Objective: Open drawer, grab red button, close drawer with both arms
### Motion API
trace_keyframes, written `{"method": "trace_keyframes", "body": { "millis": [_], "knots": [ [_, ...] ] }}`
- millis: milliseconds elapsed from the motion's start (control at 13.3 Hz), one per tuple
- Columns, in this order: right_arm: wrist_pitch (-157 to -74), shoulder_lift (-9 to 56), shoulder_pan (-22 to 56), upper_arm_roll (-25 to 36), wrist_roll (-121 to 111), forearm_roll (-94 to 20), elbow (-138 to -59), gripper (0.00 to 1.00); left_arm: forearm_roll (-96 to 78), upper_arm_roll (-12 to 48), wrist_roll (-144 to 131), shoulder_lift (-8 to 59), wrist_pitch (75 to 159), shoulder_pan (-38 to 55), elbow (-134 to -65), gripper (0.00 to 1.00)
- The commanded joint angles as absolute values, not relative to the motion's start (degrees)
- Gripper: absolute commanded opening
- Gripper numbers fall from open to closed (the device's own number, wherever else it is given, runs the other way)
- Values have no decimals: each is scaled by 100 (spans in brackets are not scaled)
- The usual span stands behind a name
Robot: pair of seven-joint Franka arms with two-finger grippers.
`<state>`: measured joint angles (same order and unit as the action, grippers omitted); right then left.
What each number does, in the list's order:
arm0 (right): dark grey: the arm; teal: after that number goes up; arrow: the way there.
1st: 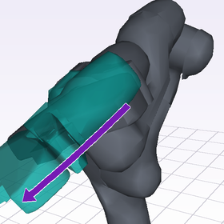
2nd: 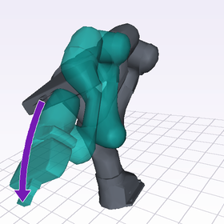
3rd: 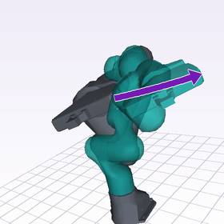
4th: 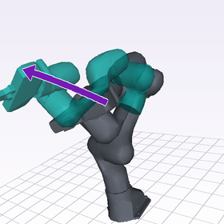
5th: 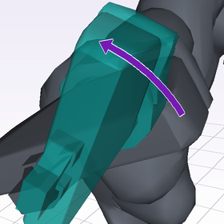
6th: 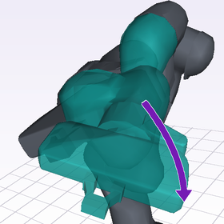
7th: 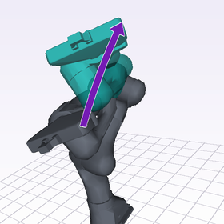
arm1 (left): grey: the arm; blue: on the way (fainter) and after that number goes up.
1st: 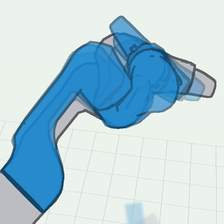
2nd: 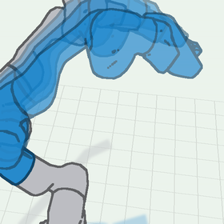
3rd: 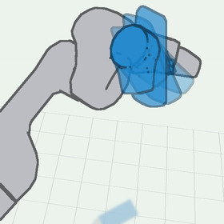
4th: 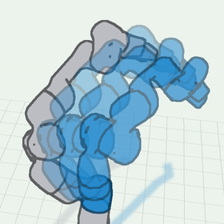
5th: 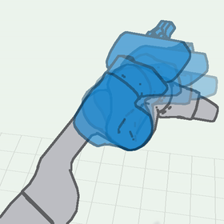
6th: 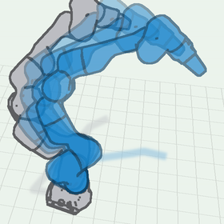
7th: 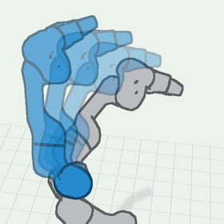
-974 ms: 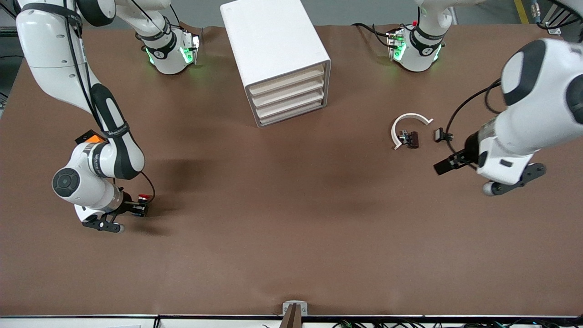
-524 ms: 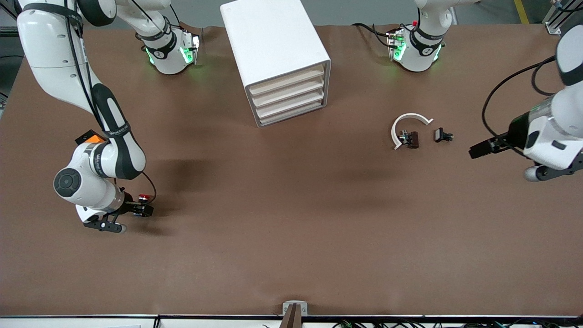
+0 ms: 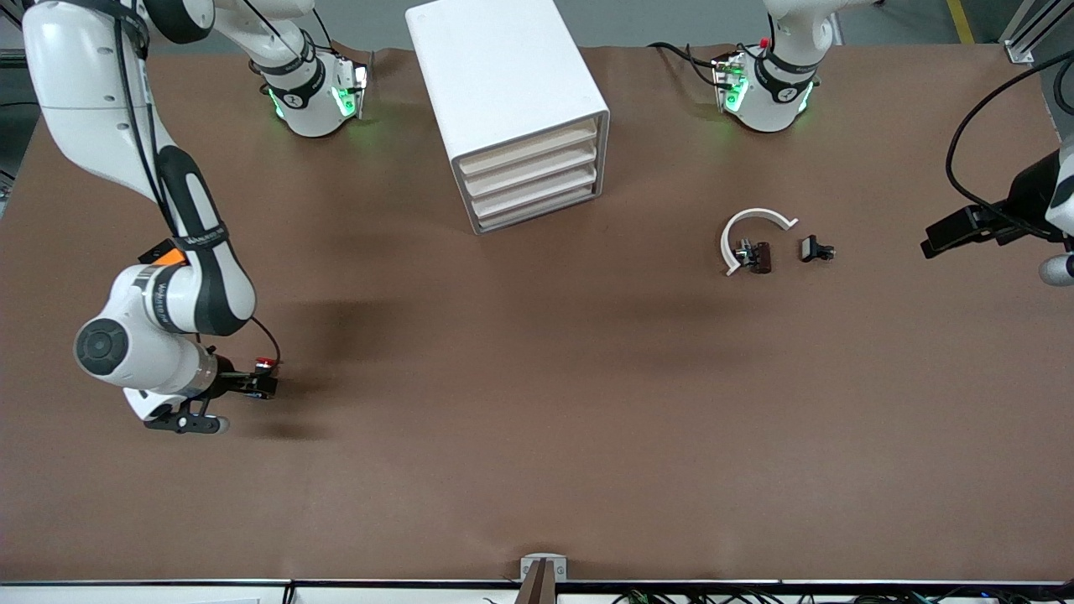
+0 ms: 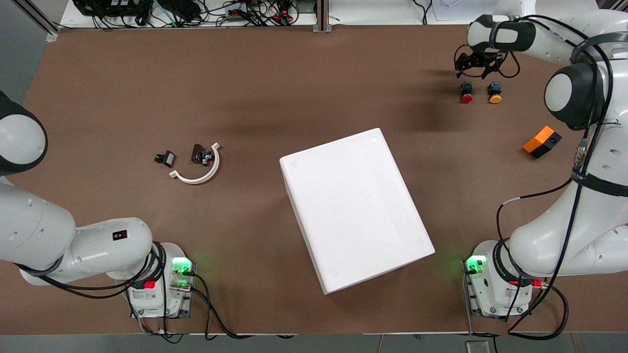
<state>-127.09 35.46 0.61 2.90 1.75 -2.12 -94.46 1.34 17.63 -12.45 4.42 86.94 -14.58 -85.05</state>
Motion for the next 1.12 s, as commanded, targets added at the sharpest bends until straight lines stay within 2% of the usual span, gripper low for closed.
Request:
{"method": "trace_keyframes", "body": {
  "millis": [0, 225, 524, 674, 1049],
  "knots": [
    [-11877, 2946, -9, 272, 149, -149, -9404, 100, -96, 1636, -1160, -254, 8982, -1380, -9262, 100],
    [-10534, 2261, -88, 272, 167, -149, -9186, 100, -281, 1029, -1029, -404, 8930, -915, -9351, 100],
    [-8617, 2101, -105, 281, 149, 70, -7948, 100, -360, 1037, -1028, -641, 8982, -800, -9668, 100],
    [-8272, 2092, -97, 299, 158, 114, -7621, 100, -352, 1124, -1046, -746, 8982, -800, -9773, 100],
    [-8061, 2048, -79, 281, 158, 167, -7041, 100, -360, 1204, -1081, -888, 8982, -791, -9870, 100]
  ]
}}
